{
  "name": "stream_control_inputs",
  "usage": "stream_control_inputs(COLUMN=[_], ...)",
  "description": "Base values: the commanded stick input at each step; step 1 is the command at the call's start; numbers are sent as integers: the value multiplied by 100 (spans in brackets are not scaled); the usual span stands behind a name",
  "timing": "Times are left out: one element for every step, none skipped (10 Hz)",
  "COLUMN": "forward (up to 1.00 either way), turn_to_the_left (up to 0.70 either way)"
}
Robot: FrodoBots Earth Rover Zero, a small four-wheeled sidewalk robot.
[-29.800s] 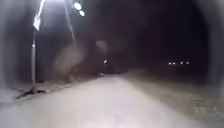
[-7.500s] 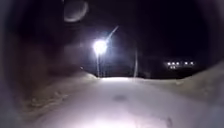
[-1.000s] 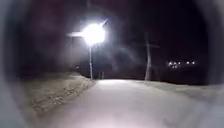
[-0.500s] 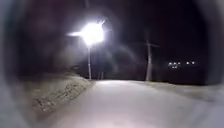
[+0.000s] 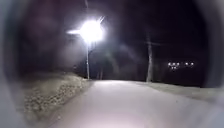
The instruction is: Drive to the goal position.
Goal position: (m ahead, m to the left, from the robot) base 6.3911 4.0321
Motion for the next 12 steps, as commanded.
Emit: stream_control_inputs(forward=[70,70,70,70,70,70,70,70,70,70,70,70], turn_to_the_left=[0,0,0,0,0,0,0,0,0,0,0,0])
